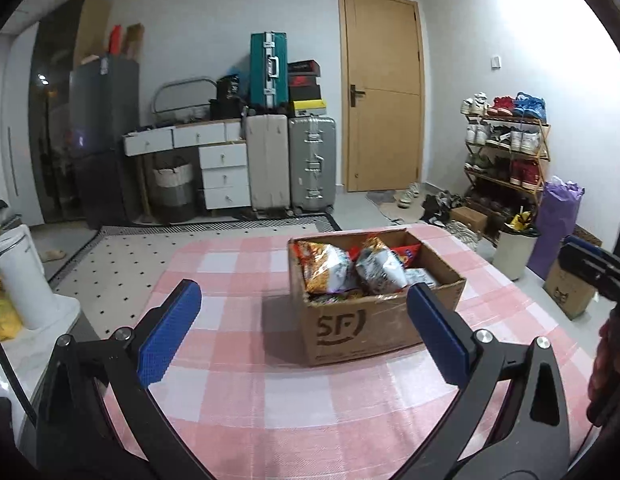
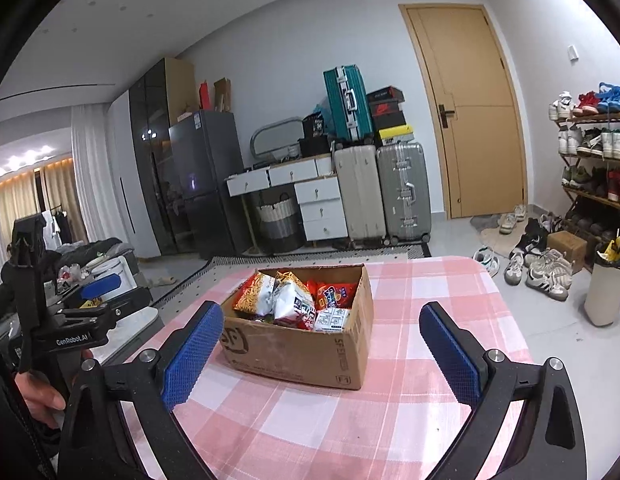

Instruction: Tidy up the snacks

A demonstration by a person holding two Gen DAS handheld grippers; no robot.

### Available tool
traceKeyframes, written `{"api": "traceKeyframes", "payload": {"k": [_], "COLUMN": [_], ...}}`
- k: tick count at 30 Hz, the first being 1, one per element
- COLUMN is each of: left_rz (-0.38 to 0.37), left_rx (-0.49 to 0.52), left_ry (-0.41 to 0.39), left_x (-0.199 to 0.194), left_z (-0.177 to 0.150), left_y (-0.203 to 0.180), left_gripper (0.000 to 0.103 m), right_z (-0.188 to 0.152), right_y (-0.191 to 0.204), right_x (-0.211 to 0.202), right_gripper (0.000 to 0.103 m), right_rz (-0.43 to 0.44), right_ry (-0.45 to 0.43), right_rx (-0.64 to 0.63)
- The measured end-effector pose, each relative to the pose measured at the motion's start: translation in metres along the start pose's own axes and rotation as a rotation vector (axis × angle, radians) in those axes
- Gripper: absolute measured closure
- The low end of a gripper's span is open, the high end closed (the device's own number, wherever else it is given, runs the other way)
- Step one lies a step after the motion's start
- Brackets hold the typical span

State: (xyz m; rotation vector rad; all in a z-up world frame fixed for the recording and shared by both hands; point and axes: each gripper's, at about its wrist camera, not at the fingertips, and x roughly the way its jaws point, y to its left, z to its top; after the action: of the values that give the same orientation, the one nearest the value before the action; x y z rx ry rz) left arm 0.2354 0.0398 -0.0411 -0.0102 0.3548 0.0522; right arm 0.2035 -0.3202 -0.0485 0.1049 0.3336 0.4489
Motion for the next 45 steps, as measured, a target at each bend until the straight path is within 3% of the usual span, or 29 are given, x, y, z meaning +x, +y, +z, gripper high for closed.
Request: {"api": "traceKeyframes", "payload": {"k": [12, 19, 23, 26, 30, 45], "left_rz": [0.045, 0.091, 0.089, 0.104, 0.08, 0.09], "left_rx": [-0.057, -0.059, -0.067, -0.073, -0.034, -0.045], "left_ry": [-0.135, -0.151, -0.118, -0.044, -0.056, -0.055], "left_x": [-0.028, -0.015, -0.001, 0.015, 0.018, 0.021], "left_z": [-0.075, -0.1, -0.105, -0.103, -0.1, -0.097], "left_y": [0.031, 0.042, 0.045, 0.046, 0.035, 0.034], "left_gripper": [0.0, 0.0, 0.0, 0.0, 0.0, 0.0], "right_z": [-0.049, -0.072, -0.077, -0.077, -0.078, -0.08], "right_y": [0.004, -0.001, -0.006, -0.007, -0.004, -0.013], "right_x": [-0.023, -0.018, -0.011, -0.006, 0.009, 0.009], "right_gripper": [0.002, 0.002, 0.002, 0.002, 0.002, 0.001], "right_rz": [-0.089, -0.114, -0.13, -0.145, -0.157, -0.151], "right_ry": [-0.076, -0.1, -0.076, -0.053, 0.008, 0.001], "right_rx": [-0.084, -0.135, -0.124, -0.123, -0.151, -0.136]}}
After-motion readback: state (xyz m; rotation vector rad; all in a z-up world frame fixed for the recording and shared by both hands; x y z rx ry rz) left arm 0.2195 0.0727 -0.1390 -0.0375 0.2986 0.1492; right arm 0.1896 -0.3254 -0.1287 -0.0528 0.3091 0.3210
